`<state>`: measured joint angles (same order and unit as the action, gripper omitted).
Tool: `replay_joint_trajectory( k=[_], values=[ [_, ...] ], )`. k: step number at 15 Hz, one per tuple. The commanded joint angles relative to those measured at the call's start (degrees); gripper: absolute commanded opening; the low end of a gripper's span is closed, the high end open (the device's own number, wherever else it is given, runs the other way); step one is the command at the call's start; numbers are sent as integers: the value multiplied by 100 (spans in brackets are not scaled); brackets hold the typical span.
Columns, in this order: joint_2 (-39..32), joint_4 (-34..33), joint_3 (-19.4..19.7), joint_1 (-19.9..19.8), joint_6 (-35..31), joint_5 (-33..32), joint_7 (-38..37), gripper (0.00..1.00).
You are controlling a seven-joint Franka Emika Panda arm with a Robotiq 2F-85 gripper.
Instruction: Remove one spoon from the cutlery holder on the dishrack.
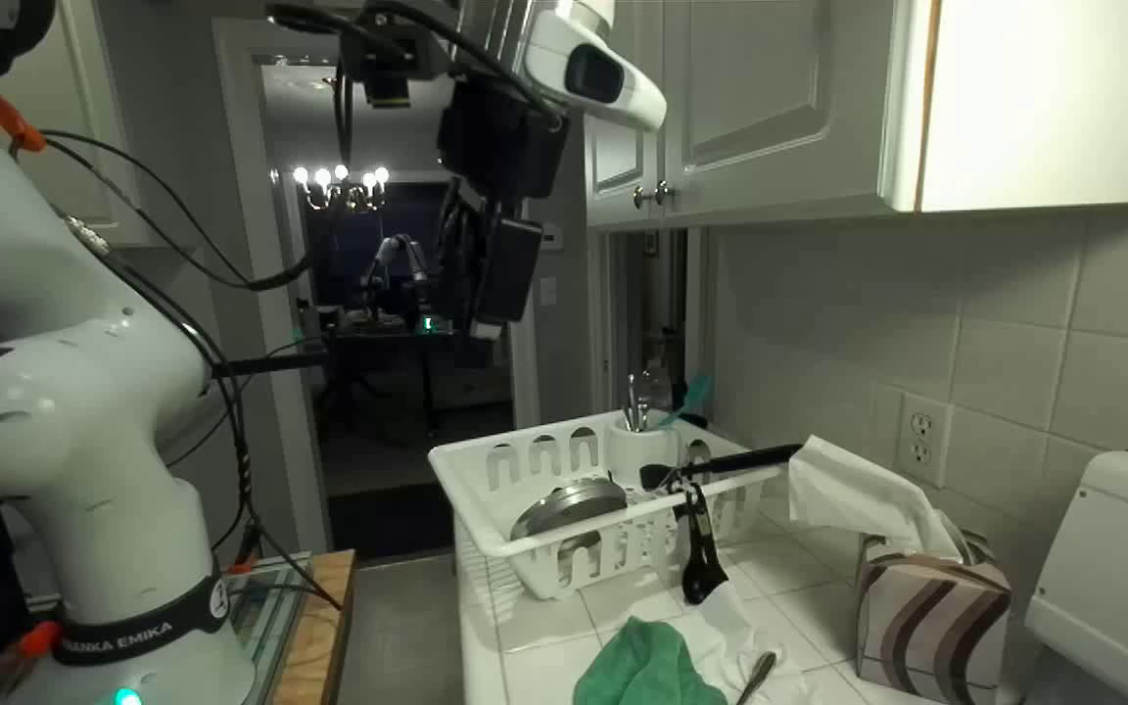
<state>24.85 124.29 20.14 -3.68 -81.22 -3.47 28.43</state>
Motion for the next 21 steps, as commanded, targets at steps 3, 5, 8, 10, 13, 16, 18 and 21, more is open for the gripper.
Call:
replay_joint_trajectory(
  k=[3, 5, 8, 10, 13, 16, 18, 21],
  values=[
    [-25, -10, -109, -135, 7, 37, 46, 100],
    [-25, -10, -109, -134, 7, 37, 46, 100],
    [76, 106, -172, -112, -191, 144, -7, 100],
    [192, 334, -341, -32, -552, 280, -104, 100],
    [472, 930, -790, 127, -1298, 370, -314, 100],
    [717, 1682, -1405, 539, -2052, 311, -250, 100],
    [653, 1851, -1835, 907, -2396, 255, -263, 100],
    [417, 1935, -2301, 1452, -2603, 191, -91, 100]
  ],
)
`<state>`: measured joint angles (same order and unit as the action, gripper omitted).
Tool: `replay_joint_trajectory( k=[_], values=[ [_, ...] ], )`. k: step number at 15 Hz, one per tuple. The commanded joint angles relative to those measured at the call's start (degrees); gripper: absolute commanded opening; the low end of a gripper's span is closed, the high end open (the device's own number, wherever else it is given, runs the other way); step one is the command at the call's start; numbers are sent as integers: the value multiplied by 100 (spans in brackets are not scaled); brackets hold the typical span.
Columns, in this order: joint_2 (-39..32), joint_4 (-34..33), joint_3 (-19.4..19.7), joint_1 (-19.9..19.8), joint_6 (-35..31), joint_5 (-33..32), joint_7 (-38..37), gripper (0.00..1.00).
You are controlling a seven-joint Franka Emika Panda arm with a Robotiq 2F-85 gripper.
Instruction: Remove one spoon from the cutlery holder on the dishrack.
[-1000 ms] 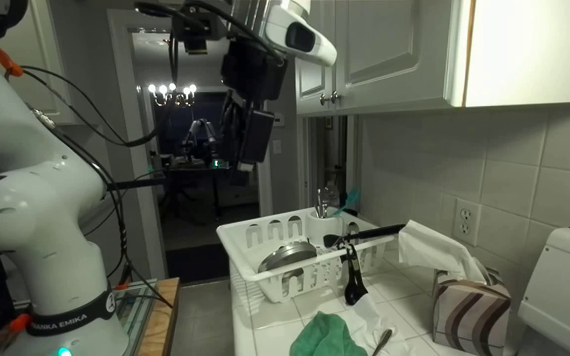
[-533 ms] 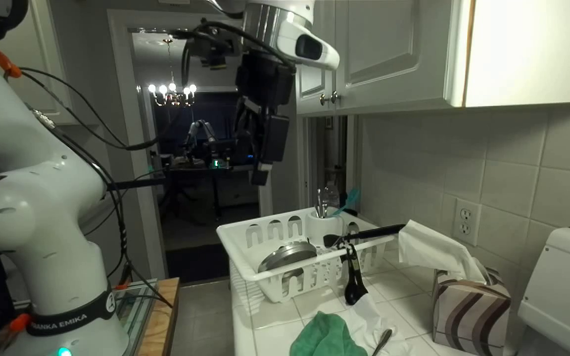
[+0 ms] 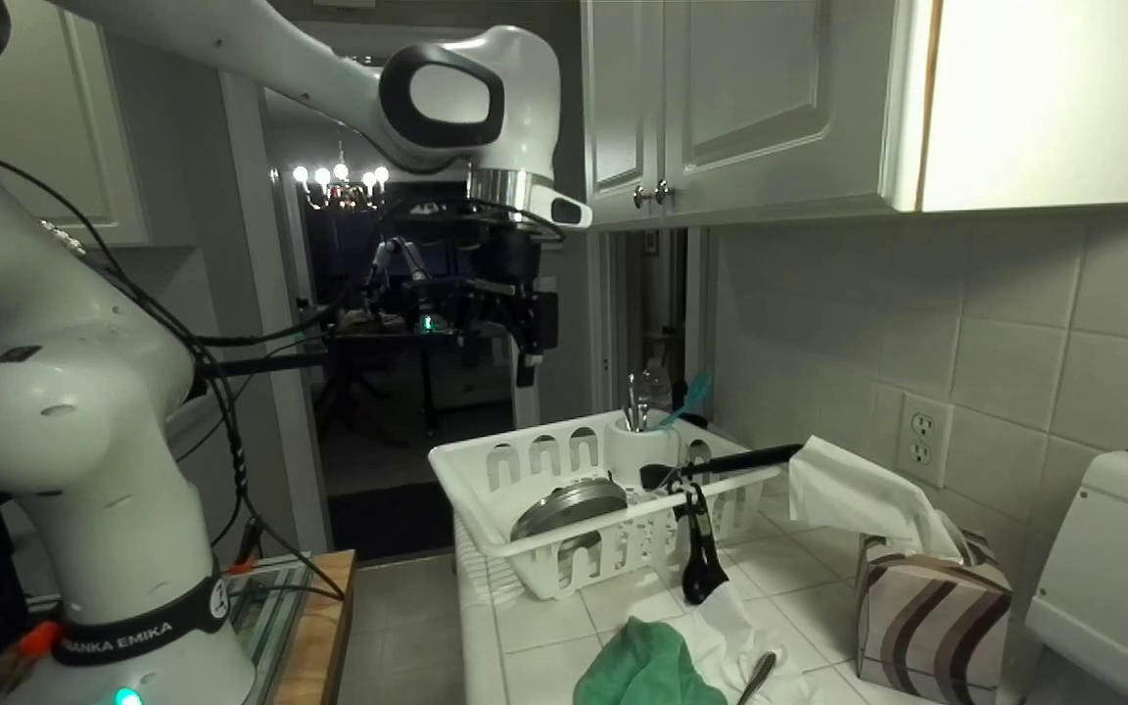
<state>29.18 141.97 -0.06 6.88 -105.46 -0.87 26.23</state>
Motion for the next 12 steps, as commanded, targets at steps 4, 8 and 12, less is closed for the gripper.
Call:
replay_joint_trajectory(
  k=[4, 8, 12],
  values=[
    [-96, 102, -355, 554, -87, -23, -13, 100],
    [-317, 43, -554, 600, -105, -225, -161, 100],
    [-1197, -124, -1298, 746, -1101, -522, -1148, 100]
  ],
)
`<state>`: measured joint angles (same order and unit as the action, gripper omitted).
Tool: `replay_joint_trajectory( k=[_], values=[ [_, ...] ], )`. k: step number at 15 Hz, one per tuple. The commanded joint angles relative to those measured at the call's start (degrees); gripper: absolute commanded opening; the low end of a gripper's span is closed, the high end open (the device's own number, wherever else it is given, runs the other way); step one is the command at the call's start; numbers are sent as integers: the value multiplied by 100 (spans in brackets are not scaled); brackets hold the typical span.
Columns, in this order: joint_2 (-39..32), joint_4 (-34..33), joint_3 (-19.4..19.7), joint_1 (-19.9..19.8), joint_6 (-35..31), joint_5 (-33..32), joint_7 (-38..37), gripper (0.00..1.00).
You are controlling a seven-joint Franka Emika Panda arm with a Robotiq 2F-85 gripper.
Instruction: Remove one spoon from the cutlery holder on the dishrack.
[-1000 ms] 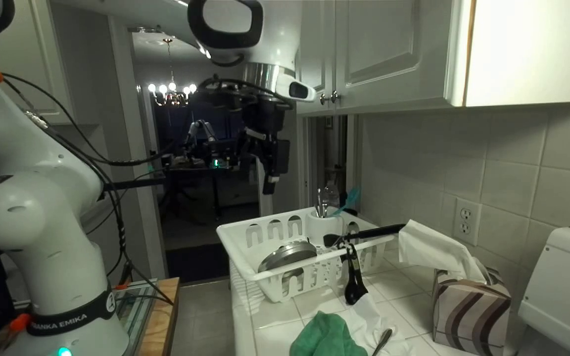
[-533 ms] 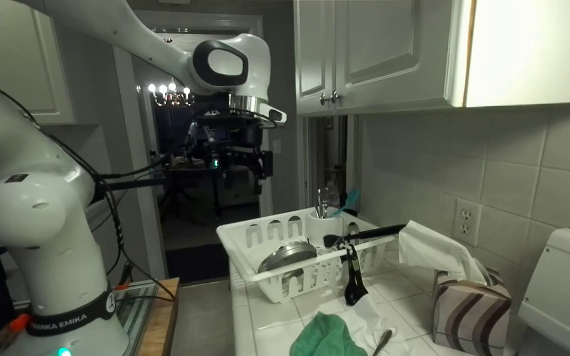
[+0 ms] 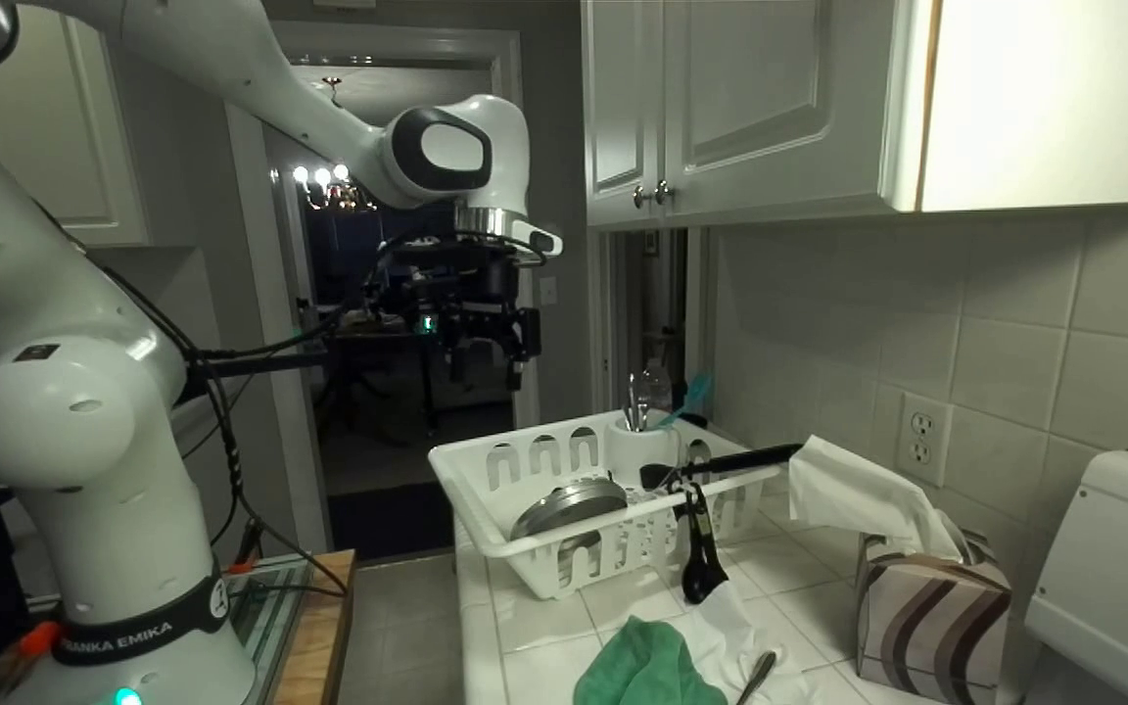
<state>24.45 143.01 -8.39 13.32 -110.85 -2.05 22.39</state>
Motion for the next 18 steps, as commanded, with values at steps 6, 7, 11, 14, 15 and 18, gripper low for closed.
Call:
replay_joint_trajectory(
  k=[6, 7, 11, 14, 15, 18],
  values=[
    [-2427, -1400, -1040, -45, -963, -2216, -2245, 100],
    [-2663, -1675, -1013, -5, -832, -2459, -2369, 100],
    [-3728, -2762, -860, 253, -551, -2896, -2636, 100],
    [-4373, -3519, -791, 535, -374, -2774, -2734, 100],
    [-4550, -3734, -768, 640, -325, -2753, -2772, 100],
    [-4948, -4302, -706, 919, -125, -2652, -2771, 100]
  ],
)
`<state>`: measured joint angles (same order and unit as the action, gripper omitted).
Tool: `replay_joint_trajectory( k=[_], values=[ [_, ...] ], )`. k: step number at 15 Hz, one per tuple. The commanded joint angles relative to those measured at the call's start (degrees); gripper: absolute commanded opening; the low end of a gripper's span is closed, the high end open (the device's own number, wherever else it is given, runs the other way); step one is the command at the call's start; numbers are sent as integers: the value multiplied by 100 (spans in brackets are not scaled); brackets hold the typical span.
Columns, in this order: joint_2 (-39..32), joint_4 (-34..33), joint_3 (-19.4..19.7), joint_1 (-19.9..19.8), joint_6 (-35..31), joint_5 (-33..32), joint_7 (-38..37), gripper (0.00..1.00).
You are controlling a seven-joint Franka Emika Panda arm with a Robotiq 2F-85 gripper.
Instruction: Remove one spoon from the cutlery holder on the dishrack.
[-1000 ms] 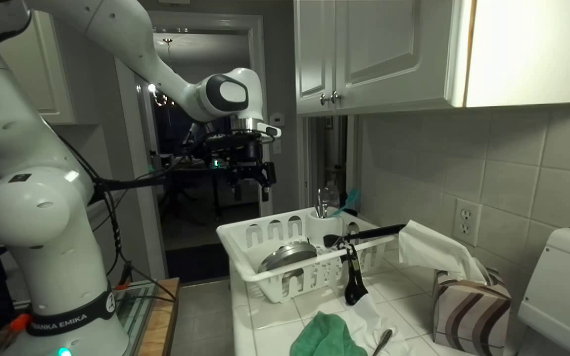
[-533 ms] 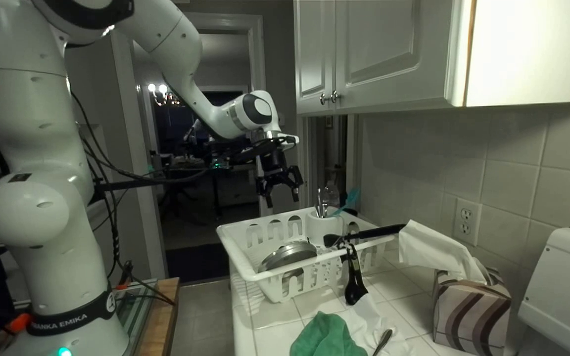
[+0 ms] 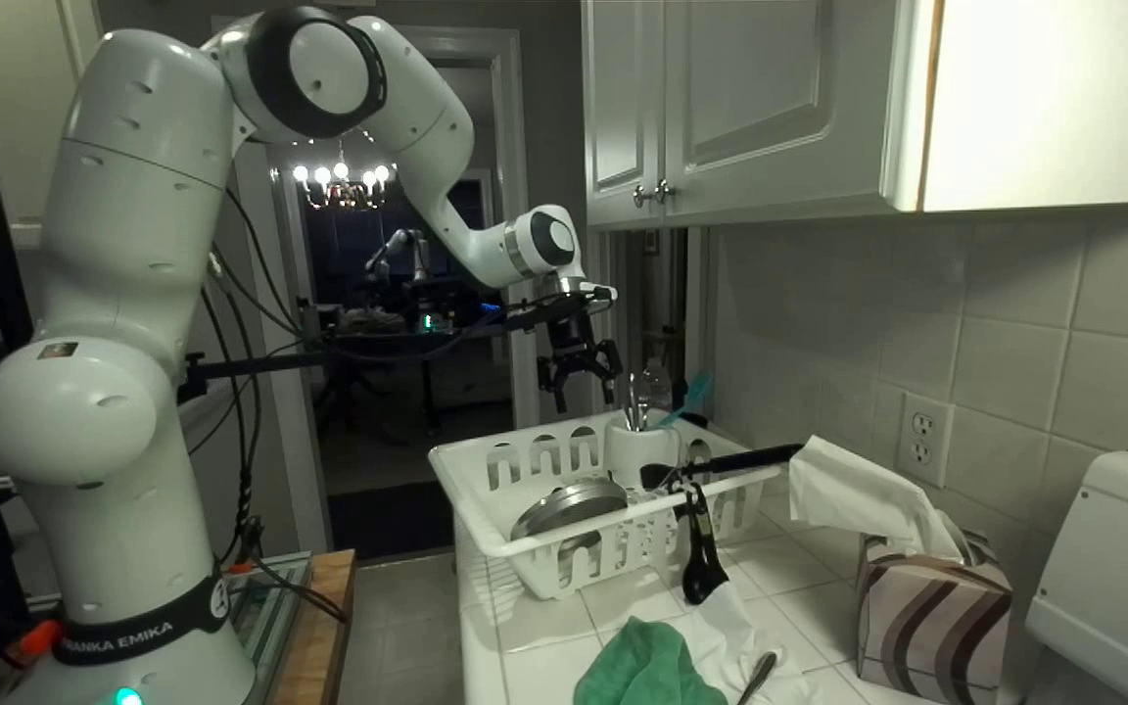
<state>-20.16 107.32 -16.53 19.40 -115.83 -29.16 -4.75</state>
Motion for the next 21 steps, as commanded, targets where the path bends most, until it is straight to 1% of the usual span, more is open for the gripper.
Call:
replay_joint_trajectory(
  k=[1, 2, 4, 8, 10, 14, 17, 21],
  values=[
    [-523, -798, 85, 353, 475, 147, 169, 100],
    [-265, -381, 154, 305, 163, 77, 34, 100],
    [-410, -590, 153, 403, 289, 87, 54, 100],
    [-449, -659, 168, 414, 338, 87, 75, 100],
    [-576, -829, 219, 438, 275, 209, -259, 100],
    [-750, -1120, 388, 581, 255, 207, -1080, 100],
    [-1017, -1491, 486, 776, 264, 125, -1567, 100],
    [-1379, -1901, 652, 1061, 240, 81, -2039, 100]
  ],
)
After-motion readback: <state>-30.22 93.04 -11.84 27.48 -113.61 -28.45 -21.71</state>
